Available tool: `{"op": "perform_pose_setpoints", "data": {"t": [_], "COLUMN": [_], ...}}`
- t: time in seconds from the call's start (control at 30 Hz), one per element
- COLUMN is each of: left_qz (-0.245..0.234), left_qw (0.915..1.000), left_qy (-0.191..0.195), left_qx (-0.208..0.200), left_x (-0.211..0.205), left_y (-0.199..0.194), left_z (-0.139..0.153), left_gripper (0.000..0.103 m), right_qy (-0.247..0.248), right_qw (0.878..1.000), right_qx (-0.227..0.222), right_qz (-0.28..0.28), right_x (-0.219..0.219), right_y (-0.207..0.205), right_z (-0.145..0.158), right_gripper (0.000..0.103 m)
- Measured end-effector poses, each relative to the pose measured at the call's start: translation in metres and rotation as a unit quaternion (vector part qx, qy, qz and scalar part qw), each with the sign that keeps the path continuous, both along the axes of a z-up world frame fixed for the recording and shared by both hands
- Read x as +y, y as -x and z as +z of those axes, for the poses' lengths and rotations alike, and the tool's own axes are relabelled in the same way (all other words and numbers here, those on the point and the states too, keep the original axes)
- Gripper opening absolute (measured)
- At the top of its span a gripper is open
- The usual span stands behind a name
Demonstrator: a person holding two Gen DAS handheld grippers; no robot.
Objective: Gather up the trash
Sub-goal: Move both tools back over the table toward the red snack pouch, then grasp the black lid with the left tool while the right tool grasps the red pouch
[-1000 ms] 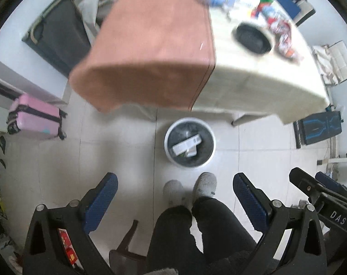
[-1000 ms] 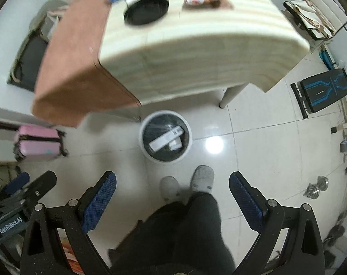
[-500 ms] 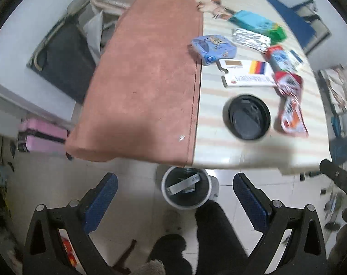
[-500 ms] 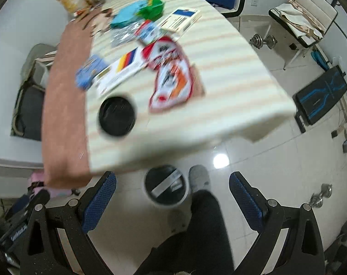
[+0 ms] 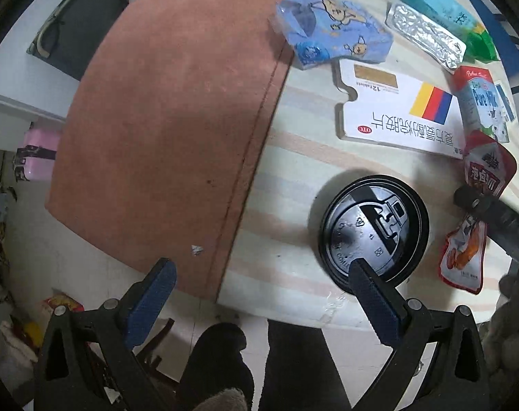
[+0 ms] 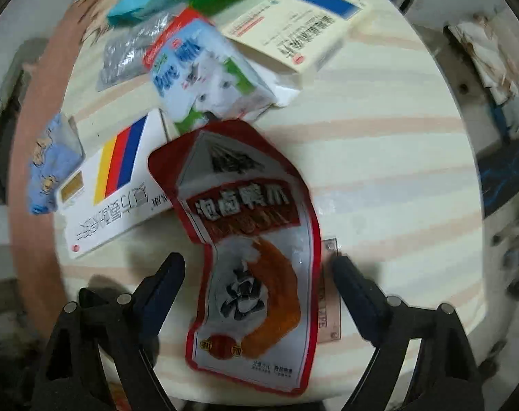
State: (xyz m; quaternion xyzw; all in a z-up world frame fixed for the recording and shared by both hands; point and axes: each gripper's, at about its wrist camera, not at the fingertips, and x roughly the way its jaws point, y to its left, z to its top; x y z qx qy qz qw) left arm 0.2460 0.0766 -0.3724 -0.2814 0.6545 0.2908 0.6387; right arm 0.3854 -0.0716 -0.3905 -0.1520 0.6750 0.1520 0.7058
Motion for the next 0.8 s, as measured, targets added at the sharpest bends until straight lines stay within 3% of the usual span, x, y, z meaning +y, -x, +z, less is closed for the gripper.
{"op": "perform_pose_setpoints", "data": {"t": [0.1,0.2,0.37,0.53,0.57,0.6,0.67,0.8], "left_qz": [-0.005,-0.010,0.000,-0.004,-0.014,-0.022,-0.033,-0.053], "left_qw": [0.9999,0.9996,0.9990,0.9978,0.9975,0.9974,0.9972,0.9967], "left_qy": [0.014,0.024,0.040,0.055,0.056,0.056,0.053,0.029], "left_qx": [-0.001,-0.003,-0.021,-0.037,-0.040,-0.040,-0.042,-0.054], "left_x": [-0.004,-0.010,-0.010,-0.003,-0.005,-0.005,-0.009,-0.017], "left_y": [-0.007,-0.013,-0.016,-0.013,-0.014,-0.016,-0.021,-0.024], "left_z": [-0.005,-0.009,-0.017,-0.023,-0.023,-0.023,-0.022,-0.005], "left_gripper": [0.103,0.103,0.101,0.039,0.023,0.014,0.003,0.002], "right_qy": [0.005,-0.015,-0.026,-0.036,-0.037,-0.038,-0.041,-0.050], "right_qw": [0.999,0.999,0.999,0.999,0.999,0.999,0.999,0.999], "right_qx": [-0.030,-0.030,-0.019,-0.006,-0.006,-0.005,-0.004,-0.003], "right_qz": [0.022,0.041,0.037,0.015,0.013,0.012,0.012,0.011], "right_x": [-0.003,-0.015,-0.042,-0.065,-0.070,-0.072,-0.075,-0.073], "right_y": [0.011,0.016,0.013,0.007,0.004,0.004,0.006,0.010], "right_z": [0.006,0.015,0.020,0.021,0.020,0.020,0.021,0.029], "right_gripper": [0.064,0.051,0.044,0.043,0.042,0.042,0.041,0.039]}}
